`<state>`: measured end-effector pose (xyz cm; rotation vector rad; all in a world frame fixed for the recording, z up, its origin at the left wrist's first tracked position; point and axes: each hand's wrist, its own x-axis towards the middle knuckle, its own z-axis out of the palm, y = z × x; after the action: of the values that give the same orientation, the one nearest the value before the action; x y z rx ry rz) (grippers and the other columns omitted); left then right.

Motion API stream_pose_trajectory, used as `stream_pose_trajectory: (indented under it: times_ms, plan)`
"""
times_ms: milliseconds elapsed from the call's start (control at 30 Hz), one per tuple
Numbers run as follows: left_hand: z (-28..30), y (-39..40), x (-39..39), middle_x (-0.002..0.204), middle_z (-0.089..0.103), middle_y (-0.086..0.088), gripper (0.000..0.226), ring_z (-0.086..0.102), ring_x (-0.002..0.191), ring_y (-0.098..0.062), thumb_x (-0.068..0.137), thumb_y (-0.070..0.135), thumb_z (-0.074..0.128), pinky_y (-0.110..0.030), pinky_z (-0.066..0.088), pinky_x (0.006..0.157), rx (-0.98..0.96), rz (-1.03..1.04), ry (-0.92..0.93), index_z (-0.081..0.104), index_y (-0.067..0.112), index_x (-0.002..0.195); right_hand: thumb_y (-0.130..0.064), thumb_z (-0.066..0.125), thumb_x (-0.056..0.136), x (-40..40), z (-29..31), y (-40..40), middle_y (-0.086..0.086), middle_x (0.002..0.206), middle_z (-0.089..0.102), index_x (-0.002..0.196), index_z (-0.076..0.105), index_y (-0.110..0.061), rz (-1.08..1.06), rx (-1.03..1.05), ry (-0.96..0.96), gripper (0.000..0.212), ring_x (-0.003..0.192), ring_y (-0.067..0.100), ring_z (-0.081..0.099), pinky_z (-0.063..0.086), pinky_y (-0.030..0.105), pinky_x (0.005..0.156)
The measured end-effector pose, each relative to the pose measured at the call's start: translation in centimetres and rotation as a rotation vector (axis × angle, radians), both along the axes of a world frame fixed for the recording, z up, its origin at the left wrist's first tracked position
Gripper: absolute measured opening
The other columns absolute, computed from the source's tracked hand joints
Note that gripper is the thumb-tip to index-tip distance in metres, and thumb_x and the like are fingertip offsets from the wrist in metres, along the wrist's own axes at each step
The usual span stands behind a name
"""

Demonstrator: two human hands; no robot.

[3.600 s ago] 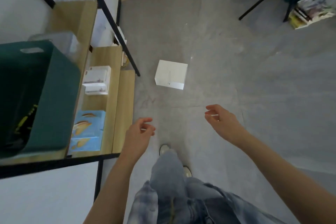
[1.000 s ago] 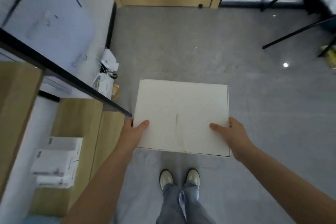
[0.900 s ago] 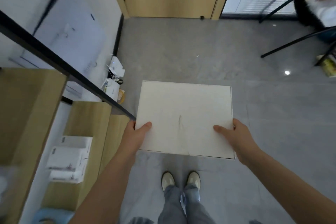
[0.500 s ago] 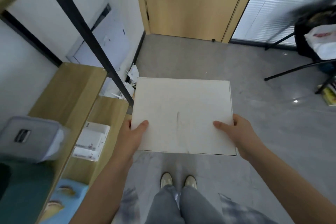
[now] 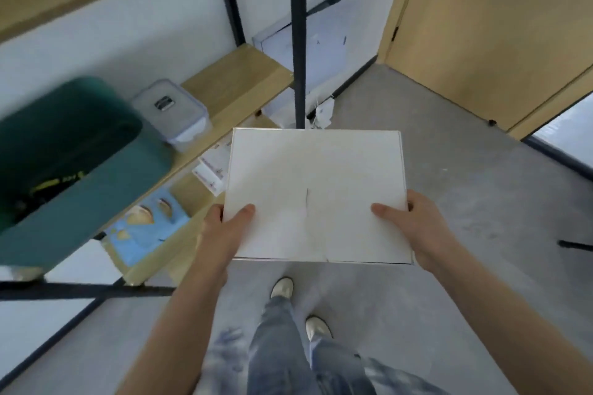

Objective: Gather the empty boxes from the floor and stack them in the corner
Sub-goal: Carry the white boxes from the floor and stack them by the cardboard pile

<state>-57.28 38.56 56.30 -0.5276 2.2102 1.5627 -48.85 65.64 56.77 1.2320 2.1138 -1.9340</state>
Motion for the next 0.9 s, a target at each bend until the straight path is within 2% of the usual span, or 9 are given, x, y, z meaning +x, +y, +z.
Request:
stream_pose_trajectory:
  times_ms: [67,167,267,300,400,467,600,733,900]
  plan:
    - [-0.1,-1.9,3.1,0.104,0.066,0.000,0.025,0.062,0.089,-0.017,0.089,0.033,0.067,-0.036,0.050,0.078,-0.002,0.141,-0.012,0.057,0.021,0.107,-0.009,0.074,0.081,-0.2,0.3,-1.3,0.002,0.091,0.070,0.103,0.063,-0.009,0.137,0.002,0.003,0.024,0.077,0.018,0.066,0.053,0.032,0.067]
    - [-0.3,-4.2,7.4,0.103,0.066,-0.001,0.024,0.063,0.089,-0.021,0.088,0.030,0.068,-0.036,0.051,0.081,0.017,0.312,-0.024,0.058,0.019,0.107,-0.010,0.074,0.080,-0.3,0.3,-3.1,0.004,0.094,0.072,0.104,0.065,-0.009,0.292,0.013,-0.003,0.026,0.079,0.020,0.069,0.056,0.033,0.067]
    - [-0.1,-7.3,12.1,0.097,0.063,0.002,0.023,0.060,0.085,-0.018,0.089,0.029,0.067,-0.034,0.049,0.077,0.029,0.500,-0.054,0.055,0.017,0.106,-0.011,0.075,0.079,-0.5,0.4,-6.6,-0.001,0.087,0.071,0.101,0.066,-0.013,0.479,0.054,-0.002,0.024,0.072,0.014,0.067,0.053,0.024,0.056]
    - [-0.1,-8.5,13.7,0.095,0.062,0.002,0.024,0.060,0.083,-0.017,0.090,0.029,0.067,-0.034,0.048,0.074,0.033,0.562,-0.057,0.055,0.016,0.106,-0.012,0.076,0.078,-0.6,0.4,-8.1,-0.001,0.087,0.071,0.099,0.066,-0.014,0.535,0.069,-0.005,0.024,0.071,0.014,0.067,0.053,0.024,0.057]
    - [0.0,-11.9,18.3,0.090,0.061,-0.001,0.022,0.057,0.075,-0.016,0.090,0.028,0.068,-0.031,0.046,0.064,0.040,0.726,-0.042,0.057,0.011,0.101,-0.016,0.079,0.074,-0.6,-0.1,-12.9,0.003,0.092,0.073,0.099,0.068,-0.014,0.669,0.096,-0.034,0.028,0.081,0.022,0.070,0.058,0.040,0.077]
    - [0.1,-14.0,20.8,0.087,0.060,0.000,0.022,0.056,0.072,-0.015,0.089,0.027,0.069,-0.030,0.045,0.062,0.035,0.824,-0.049,0.058,0.011,0.099,-0.019,0.079,0.073,-0.3,-0.1,-16.0,0.003,0.092,0.073,0.099,0.067,-0.014,0.746,0.089,-0.045,0.030,0.084,0.024,0.070,0.057,0.045,0.082]
    - [0.3,-19.3,27.2,0.088,0.061,-0.001,0.024,0.057,0.074,-0.016,0.088,0.028,0.070,-0.031,0.046,0.066,0.047,1.048,-0.037,0.059,0.010,0.100,-0.017,0.079,0.074,1.4,0.1,-24.8,0.004,0.091,0.073,0.093,0.065,-0.014,0.954,0.088,-0.040,0.024,0.084,0.025,0.070,0.057,0.048,0.083]
    - [0.5,-25.3,34.7,0.087,0.061,0.002,0.019,0.056,0.073,-0.013,0.089,0.026,0.069,-0.028,0.045,0.062,0.069,1.260,-0.026,0.058,0.013,0.098,-0.015,0.079,0.073,4.7,-0.2,-35.0,0.007,0.094,0.073,0.097,0.065,-0.011,1.151,0.067,-0.048,0.027,0.086,0.028,0.071,0.056,0.052,0.083]
    - [1.0,-32.4,42.3,0.085,0.058,0.005,0.016,0.054,0.072,-0.010,0.091,0.026,0.068,-0.025,0.042,0.059,0.066,1.433,-0.020,0.055,0.017,0.094,-0.013,0.078,0.075,9.8,-0.8,-46.4,0.006,0.095,0.073,0.101,0.065,-0.012,1.330,0.014,-0.066,0.029,0.085,0.026,0.071,0.057,0.049,0.083]
